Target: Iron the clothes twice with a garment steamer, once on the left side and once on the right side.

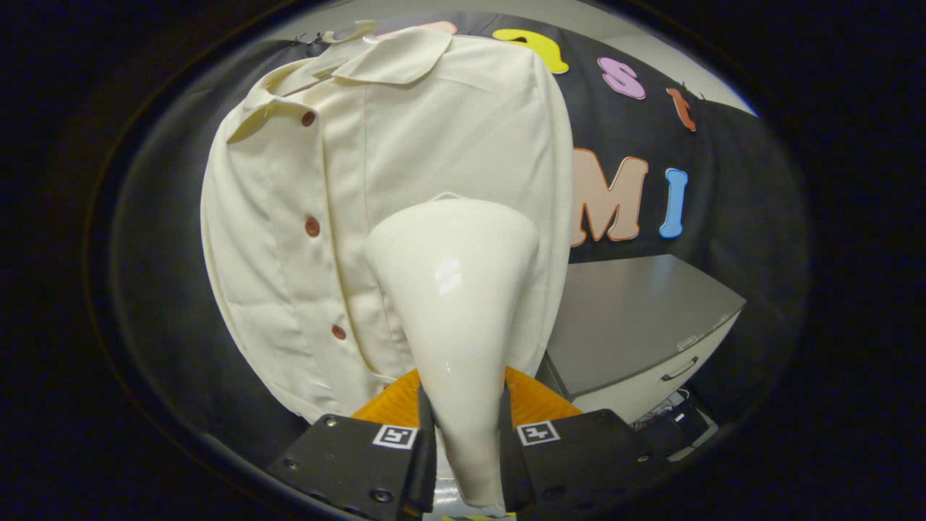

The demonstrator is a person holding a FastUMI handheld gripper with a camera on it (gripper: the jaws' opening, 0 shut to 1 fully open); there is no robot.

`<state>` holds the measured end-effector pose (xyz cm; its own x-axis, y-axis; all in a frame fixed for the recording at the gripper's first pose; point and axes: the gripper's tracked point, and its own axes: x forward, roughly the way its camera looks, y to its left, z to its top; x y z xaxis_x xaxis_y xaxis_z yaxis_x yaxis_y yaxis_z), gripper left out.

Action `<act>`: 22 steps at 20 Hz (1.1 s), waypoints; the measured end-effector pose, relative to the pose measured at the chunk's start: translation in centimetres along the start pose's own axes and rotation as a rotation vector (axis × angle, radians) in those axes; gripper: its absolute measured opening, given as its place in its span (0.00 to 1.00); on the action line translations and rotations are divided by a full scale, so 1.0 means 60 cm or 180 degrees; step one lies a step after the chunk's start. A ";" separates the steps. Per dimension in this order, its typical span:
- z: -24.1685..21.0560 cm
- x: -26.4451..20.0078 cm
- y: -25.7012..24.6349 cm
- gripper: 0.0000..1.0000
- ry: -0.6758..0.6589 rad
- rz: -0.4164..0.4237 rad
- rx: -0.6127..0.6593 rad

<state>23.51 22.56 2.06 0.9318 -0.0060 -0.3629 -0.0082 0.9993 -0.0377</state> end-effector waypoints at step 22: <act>-0.252 0.106 -0.029 0.36 0.0507 -0.0106 0.0068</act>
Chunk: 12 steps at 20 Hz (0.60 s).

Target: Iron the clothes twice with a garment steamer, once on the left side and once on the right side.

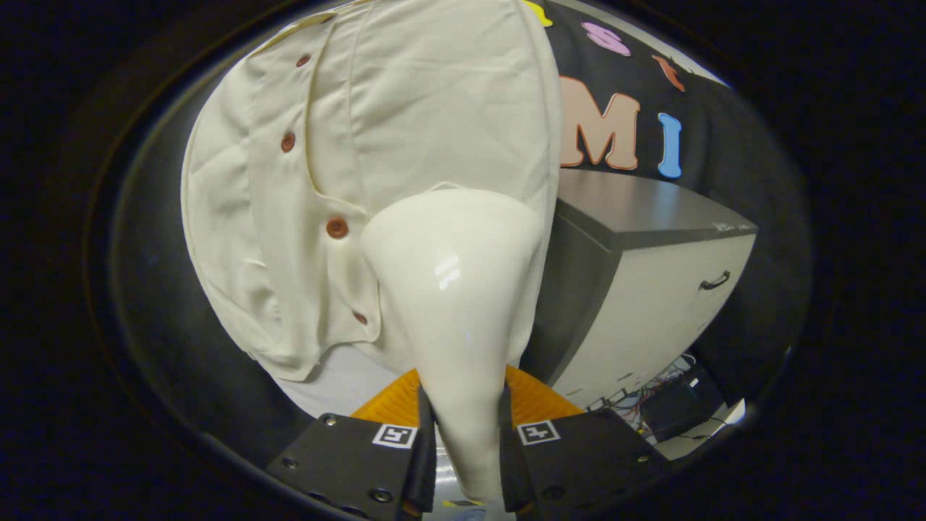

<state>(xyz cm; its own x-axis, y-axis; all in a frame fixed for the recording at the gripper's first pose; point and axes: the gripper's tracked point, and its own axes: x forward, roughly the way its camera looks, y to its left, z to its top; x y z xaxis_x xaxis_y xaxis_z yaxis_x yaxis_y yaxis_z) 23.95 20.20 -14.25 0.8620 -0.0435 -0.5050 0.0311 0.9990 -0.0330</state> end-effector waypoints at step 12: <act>-0.110 0.021 -0.020 0.36 0.0307 -0.0096 0.0091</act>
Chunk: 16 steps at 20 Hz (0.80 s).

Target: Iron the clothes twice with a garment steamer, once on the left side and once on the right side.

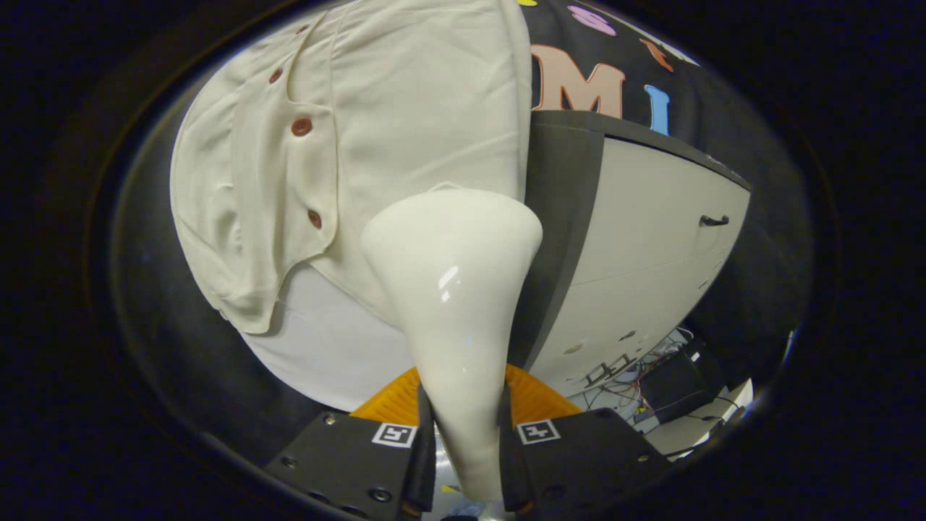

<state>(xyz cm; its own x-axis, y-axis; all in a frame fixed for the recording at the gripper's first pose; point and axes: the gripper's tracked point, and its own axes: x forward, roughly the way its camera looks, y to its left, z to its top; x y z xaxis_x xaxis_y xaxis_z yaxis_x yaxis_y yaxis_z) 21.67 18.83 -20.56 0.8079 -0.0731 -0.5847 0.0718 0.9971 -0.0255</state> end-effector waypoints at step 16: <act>0.022 -0.215 0.065 0.36 -0.0376 0.0100 -0.0134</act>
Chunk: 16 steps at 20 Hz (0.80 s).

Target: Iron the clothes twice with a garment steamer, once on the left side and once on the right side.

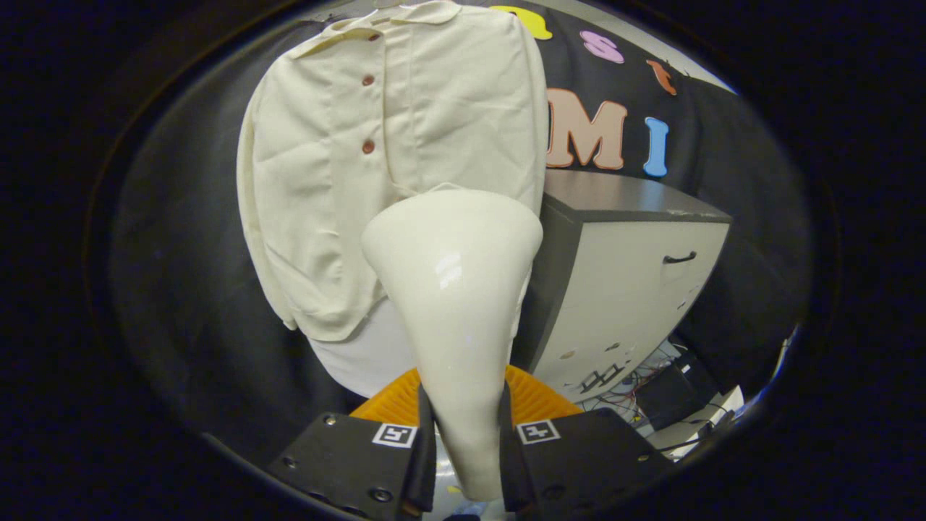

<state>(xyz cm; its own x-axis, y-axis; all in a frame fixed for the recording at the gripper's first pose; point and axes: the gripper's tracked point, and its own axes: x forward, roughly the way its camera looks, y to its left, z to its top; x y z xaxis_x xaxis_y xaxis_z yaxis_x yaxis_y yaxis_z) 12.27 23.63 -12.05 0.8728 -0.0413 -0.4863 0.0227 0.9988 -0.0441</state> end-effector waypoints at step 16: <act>0.153 -0.268 0.012 0.35 -0.0974 0.0420 -0.0014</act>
<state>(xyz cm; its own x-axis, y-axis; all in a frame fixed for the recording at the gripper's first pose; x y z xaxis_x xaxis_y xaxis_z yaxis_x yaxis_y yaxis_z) 2.70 25.29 3.75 0.9740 0.0993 -0.2034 -0.1019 0.9948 -0.0023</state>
